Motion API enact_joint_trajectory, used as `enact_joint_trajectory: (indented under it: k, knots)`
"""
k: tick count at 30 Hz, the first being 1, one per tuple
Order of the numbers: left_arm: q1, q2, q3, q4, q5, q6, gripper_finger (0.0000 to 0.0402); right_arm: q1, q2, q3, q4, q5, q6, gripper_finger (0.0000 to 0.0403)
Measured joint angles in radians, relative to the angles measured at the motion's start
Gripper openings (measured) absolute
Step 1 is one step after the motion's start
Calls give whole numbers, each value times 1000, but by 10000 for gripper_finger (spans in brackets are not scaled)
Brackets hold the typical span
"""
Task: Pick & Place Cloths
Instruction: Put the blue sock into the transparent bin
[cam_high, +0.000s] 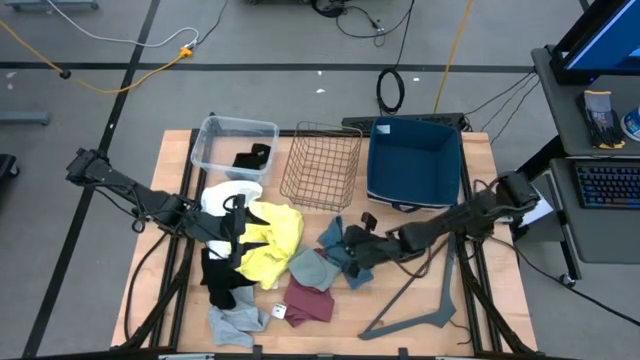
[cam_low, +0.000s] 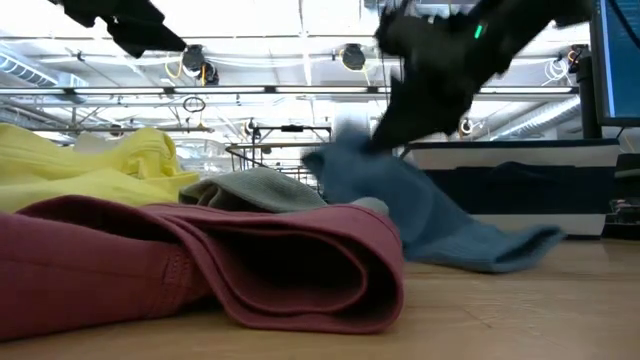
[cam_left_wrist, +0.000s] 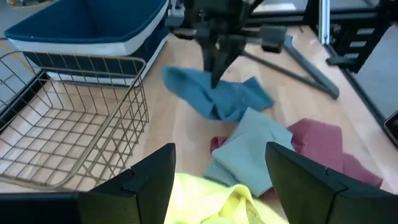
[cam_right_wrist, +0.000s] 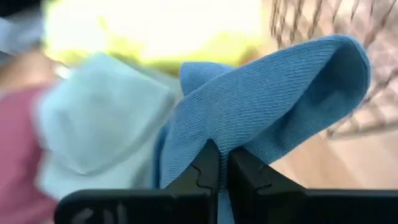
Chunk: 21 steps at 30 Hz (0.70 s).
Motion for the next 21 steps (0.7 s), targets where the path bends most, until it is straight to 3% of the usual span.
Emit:
enact_joint_trajectory:
  k: [9, 16, 21]
  knots:
    - [8, 27, 0, 173, 0, 0, 250, 90, -108, 1, 226, 104, -314, 3]
    - [10, 107, 0, 342, 10, 40, 250, 92, -114, 2, 510, 97, -580, 2]
    - [14, 175, 0, 482, 35, 83, 251, 85, -114, 2, 595, 97, -660, 2]
